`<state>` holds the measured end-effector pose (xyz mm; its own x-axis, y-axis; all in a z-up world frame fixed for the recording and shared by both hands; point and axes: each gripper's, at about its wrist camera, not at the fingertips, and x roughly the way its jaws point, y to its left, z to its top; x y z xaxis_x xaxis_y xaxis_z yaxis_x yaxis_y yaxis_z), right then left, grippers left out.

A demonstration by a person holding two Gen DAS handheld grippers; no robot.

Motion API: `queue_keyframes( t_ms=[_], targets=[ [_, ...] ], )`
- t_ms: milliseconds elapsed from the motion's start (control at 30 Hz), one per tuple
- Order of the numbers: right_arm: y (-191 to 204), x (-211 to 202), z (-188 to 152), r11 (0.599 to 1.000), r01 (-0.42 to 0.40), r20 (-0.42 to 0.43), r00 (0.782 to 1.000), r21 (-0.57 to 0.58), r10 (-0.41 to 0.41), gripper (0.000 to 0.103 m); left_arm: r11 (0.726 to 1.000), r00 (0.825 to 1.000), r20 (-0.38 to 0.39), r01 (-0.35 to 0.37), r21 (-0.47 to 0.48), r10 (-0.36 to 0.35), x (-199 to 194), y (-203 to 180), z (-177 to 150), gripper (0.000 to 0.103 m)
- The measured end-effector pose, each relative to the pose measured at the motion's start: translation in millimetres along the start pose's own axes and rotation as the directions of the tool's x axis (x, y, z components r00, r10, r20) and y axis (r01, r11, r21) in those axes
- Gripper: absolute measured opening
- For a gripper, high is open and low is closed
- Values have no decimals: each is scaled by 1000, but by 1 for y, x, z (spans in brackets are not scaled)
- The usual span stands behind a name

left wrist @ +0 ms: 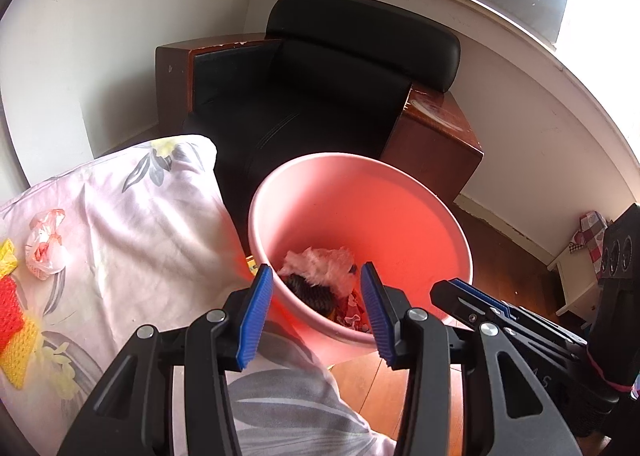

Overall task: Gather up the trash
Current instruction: 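Move both tools back over the table toward the red and yellow nets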

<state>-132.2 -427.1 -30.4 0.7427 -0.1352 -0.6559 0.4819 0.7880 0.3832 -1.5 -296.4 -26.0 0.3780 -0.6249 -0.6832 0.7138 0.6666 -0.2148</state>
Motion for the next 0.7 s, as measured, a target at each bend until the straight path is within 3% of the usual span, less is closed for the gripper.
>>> queue_keyframes(
  t_ms=[367,700],
  targets=[
    [36,-7,-11,996,-67,-17,998,-66,66,17,996,994,61,-92,-19,93,-55,41,-23,45],
    [85,0,-28,982,-138,-74,989,-131,129,17,977,972,95,-214,-23,215,-109,97,-52,45]
  ],
)
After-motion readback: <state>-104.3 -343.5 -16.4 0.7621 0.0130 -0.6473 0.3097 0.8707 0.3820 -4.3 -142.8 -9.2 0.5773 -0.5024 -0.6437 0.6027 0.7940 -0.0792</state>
